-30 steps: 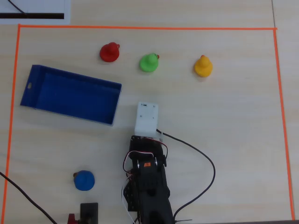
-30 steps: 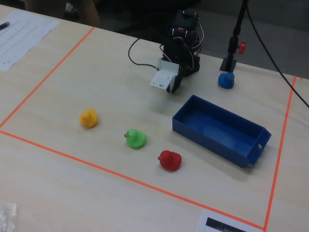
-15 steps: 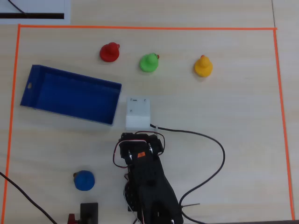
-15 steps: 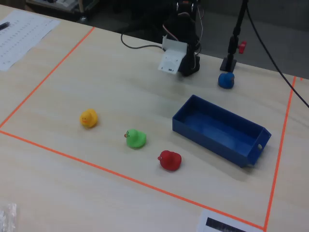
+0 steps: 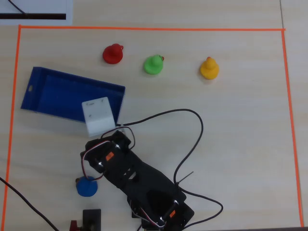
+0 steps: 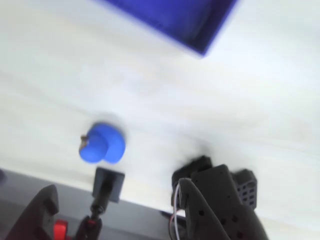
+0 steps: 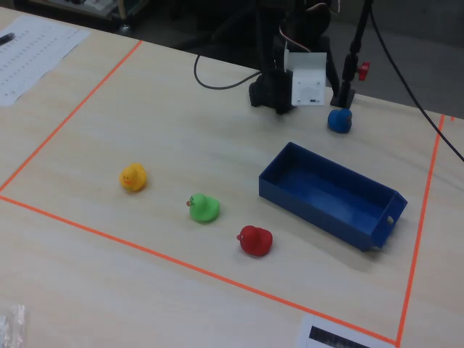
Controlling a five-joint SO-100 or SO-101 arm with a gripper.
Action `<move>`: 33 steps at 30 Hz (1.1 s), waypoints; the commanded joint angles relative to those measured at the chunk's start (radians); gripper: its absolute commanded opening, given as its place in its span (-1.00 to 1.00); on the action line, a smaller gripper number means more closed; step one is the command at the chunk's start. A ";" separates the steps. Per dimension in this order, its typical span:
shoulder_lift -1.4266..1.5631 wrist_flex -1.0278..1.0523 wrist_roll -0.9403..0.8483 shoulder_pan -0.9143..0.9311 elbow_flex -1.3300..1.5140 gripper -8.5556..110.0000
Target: Grasp blue duck and put it into box.
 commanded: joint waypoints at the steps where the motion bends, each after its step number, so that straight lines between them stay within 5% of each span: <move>1: -0.044 -0.018 0.072 -0.252 -0.032 -0.29; 15: -0.213 -0.245 0.130 -0.546 0.025 -0.29; 33: -0.224 -0.476 0.104 -0.520 0.302 -0.29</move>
